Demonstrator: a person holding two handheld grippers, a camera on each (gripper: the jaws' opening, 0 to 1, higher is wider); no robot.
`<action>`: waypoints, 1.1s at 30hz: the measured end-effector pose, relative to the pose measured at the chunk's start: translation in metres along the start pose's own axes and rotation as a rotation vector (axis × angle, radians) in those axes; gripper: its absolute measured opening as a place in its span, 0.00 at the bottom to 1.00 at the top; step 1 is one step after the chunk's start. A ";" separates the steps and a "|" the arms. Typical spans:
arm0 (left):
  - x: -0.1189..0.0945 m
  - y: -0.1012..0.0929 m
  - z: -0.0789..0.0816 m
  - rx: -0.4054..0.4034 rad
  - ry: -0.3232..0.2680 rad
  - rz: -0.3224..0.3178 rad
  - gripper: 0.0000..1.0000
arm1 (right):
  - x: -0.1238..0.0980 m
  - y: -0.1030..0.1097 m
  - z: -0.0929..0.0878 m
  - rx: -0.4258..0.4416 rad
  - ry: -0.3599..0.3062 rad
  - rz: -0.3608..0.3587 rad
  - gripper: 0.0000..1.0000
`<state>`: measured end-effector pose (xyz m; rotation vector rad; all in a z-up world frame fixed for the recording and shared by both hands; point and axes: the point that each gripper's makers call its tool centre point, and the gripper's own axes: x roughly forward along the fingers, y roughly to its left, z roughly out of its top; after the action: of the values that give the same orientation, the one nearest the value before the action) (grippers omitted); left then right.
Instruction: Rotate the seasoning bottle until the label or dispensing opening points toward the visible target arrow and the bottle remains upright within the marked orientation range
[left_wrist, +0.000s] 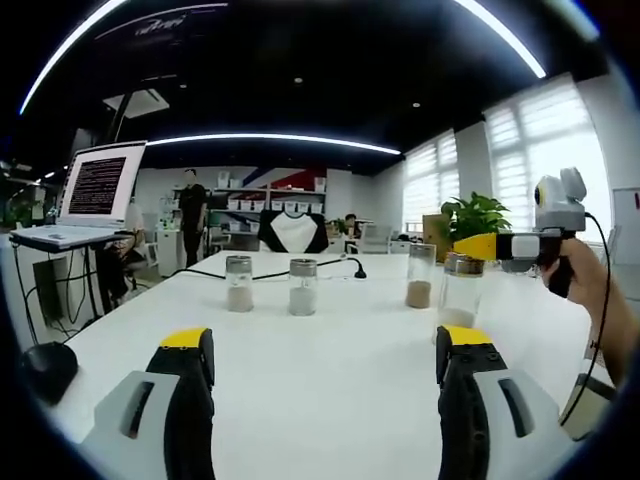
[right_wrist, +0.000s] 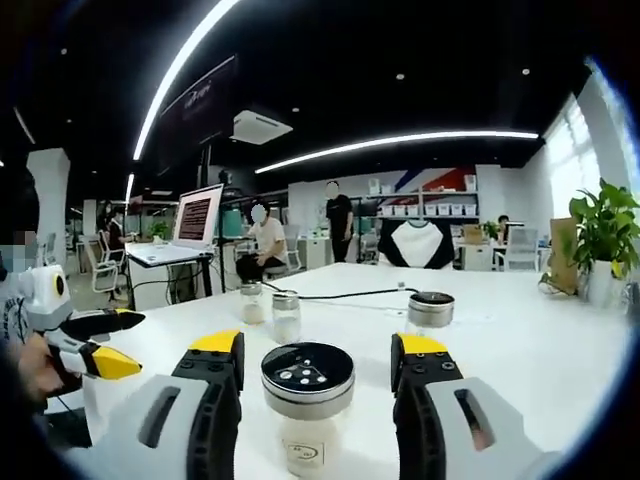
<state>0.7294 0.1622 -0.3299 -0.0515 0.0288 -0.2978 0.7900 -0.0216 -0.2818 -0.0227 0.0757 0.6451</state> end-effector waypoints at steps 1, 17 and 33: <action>0.000 0.000 0.000 0.000 0.002 -0.001 0.97 | 0.000 0.002 0.000 -0.011 0.003 0.023 0.59; 0.000 0.001 0.000 -0.003 -0.001 0.002 0.97 | -0.005 0.008 -0.003 -0.085 0.052 0.276 0.57; -0.001 0.001 0.002 -0.003 -0.002 0.002 0.96 | -0.011 0.004 -0.017 -0.041 0.078 0.447 0.55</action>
<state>0.7291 0.1631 -0.3281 -0.0550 0.0270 -0.2956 0.7781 -0.0259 -0.2978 -0.0722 0.1445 1.0926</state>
